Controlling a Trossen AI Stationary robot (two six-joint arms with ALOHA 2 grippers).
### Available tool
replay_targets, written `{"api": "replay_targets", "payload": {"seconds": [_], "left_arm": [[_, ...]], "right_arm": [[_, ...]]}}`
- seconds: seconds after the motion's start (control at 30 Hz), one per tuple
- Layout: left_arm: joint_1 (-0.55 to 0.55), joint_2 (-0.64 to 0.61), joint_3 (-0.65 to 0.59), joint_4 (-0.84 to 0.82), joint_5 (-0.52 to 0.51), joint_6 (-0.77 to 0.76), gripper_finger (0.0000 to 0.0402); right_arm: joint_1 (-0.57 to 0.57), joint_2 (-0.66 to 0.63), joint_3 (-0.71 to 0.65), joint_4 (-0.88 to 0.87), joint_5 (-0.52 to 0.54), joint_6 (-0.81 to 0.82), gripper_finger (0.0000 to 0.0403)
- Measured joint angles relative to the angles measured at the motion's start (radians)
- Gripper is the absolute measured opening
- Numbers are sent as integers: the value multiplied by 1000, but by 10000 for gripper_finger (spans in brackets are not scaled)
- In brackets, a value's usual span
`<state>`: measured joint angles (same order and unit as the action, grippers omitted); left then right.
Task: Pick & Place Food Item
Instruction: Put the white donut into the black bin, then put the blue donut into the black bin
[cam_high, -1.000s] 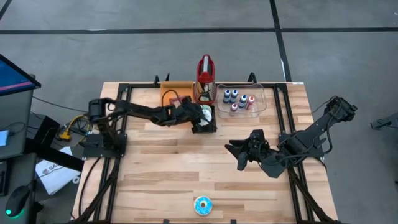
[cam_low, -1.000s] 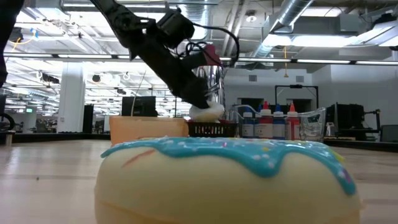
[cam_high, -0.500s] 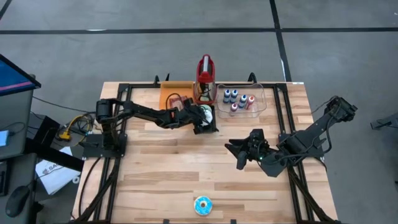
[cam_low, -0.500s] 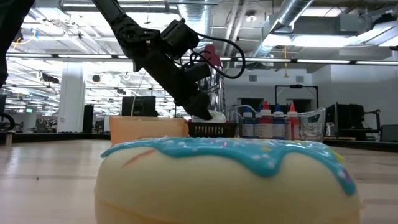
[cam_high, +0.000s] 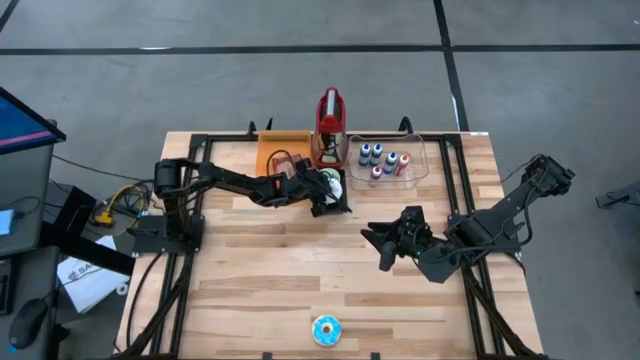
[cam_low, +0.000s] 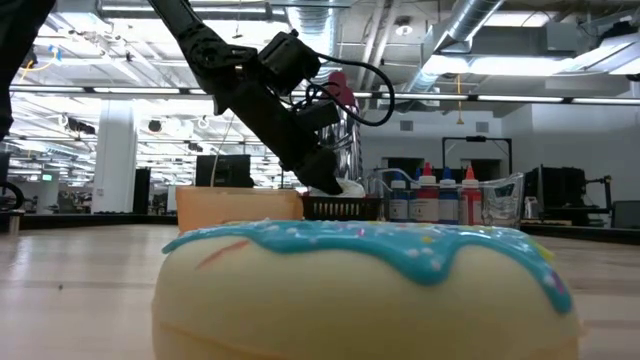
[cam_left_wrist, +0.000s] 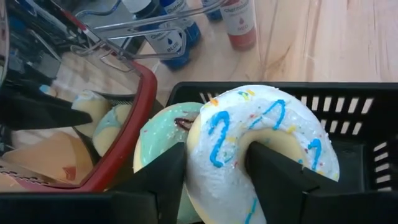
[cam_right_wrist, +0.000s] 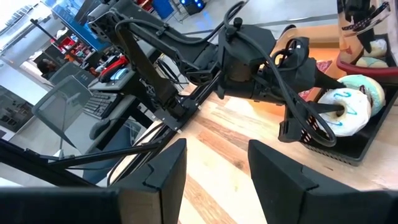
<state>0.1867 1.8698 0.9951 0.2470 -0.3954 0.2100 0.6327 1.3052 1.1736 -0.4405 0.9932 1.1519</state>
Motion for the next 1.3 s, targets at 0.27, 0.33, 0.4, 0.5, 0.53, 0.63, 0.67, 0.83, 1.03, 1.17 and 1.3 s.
{"api": "replay_targets", "payload": {"seconds": [0.27, 0.33, 0.4, 0.5, 0.53, 0.63, 0.67, 0.83, 1.03, 1.17, 1.3], "left_arm": [[18, 0, 0, 0, -24, 3, 190], [24, 0, 0, 0, -24, 3, 189], [25, 0, 0, 0, -25, 3, 187], [25, 0, 0, 0, -25, 3, 186], [25, 0, 0, -2, -25, 3, 186], [21, -1, 1, -24, -25, -4, 186], [21, -7, 1, -42, -24, -4, 186], [20, -38, 0, -57, -24, -5, 185], [21, -65, 2, -72, -24, -5, 185], [21, -82, 1, -83, -22, -34, 185], [7, -153, 1, -166, 53, -85, 185]], "right_arm": [[0, 0, 0, 0, 0, 0, 164], [0, 0, 0, 0, 0, 0, 164], [0, 0, 0, 0, 0, 0, 164], [0, 0, 0, 0, 0, 0, 164], [0, 0, 0, 0, 0, 0, 164], [0, 0, 0, 0, 0, 0, 164], [0, 0, 0, 0, 0, 0, 164], [0, -1, 0, 0, 0, -1, 164], [0, -1, 1, -9, 0, -2, 164], [0, -1, 1, -8, 1, -2, 164], [0, -1, 1, -8, 1, -1, 164]]}}
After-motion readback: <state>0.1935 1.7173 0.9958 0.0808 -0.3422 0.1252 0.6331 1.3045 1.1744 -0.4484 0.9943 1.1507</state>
